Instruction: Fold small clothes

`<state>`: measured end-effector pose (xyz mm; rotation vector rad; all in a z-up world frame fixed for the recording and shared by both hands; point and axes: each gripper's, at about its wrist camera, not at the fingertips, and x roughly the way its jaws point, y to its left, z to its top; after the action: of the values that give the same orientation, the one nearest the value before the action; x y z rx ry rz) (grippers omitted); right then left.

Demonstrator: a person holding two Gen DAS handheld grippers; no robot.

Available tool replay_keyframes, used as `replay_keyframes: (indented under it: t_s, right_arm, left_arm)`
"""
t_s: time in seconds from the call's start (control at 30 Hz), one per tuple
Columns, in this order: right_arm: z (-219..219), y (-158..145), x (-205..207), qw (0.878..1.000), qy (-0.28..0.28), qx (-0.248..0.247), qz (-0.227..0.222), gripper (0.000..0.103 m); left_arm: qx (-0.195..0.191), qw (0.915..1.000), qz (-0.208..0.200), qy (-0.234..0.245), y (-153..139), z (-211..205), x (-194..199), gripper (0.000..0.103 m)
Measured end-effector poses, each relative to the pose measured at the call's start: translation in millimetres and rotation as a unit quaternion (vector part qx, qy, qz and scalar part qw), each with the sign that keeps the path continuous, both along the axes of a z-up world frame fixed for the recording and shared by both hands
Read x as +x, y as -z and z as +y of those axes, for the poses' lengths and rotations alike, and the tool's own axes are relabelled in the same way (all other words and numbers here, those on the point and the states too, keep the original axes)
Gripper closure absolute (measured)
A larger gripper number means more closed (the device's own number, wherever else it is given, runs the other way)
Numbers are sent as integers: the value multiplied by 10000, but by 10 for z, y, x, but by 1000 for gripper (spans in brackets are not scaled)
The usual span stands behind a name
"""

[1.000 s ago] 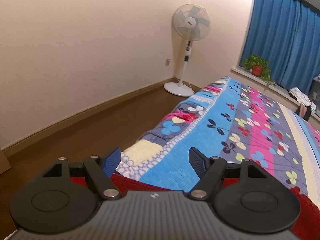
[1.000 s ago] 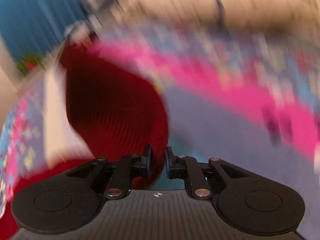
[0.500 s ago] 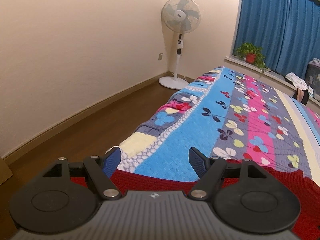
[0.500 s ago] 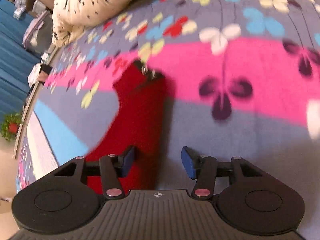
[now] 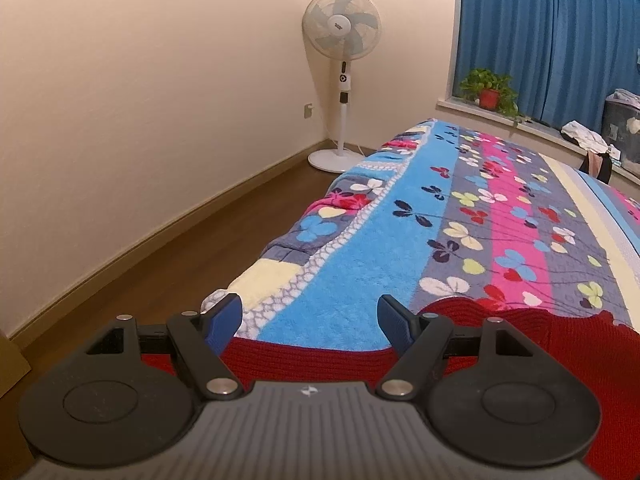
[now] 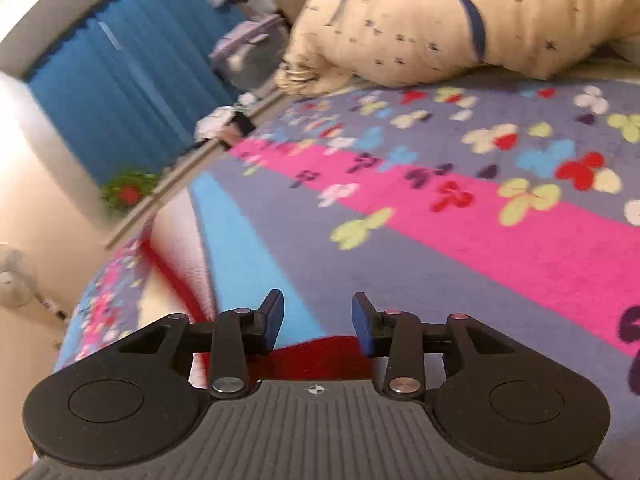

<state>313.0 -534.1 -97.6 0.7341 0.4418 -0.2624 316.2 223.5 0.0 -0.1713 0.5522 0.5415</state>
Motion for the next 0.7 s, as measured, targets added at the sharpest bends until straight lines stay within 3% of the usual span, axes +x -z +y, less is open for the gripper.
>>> replay_keyframes:
  t_s: [0.13,0.23,0.3,0.37,0.47,0.53,0.6,0.63,0.67,0.7]
  right_arm:
    - [-23,-11,297,9958,-563,682,-232,47]
    - [117,-169,580,9927,-1062,506,-251,43]
    - [339,-330,790,9881,-1527,68,-164,42]
    - [620,-478,996,9768,-2017,-712,124,41]
    - [1198,-471,1190,9398,-2672,-2029,648,40]
    - [1469,-349,1252,9162,-3036,-2442,936,41]
    - [1643,-235,1283,8952,-3195,-2851,1232,49]
    - [1670,-193,1343,8871,-3269,-2994,1288,74]
    - [1676,-184,1321,8831,-3351,-3017,1299,89]
    - [1628,-195,1323,8851,-3301,-3034,1252,91]
  left_arm:
    - [50,10000,38,47,20,-33,-4,24]
    - [89,9999,86,84,40,-57,13,24]
    - [143,9998,120,118,54,-79,31,24]
    - [163,9997,139,144,66,-89,34,24]
    - [226,9995,151,180,80,-113,33,24]
    - [270,9993,161,193,85,-120,39,24]
    - [287,9992,174,202,93,-129,41,24]
    - [285,9992,176,202,96,-127,42,24]
    - [284,9992,171,205,96,-127,41,24]
    - [289,9992,169,209,96,-127,41,24]
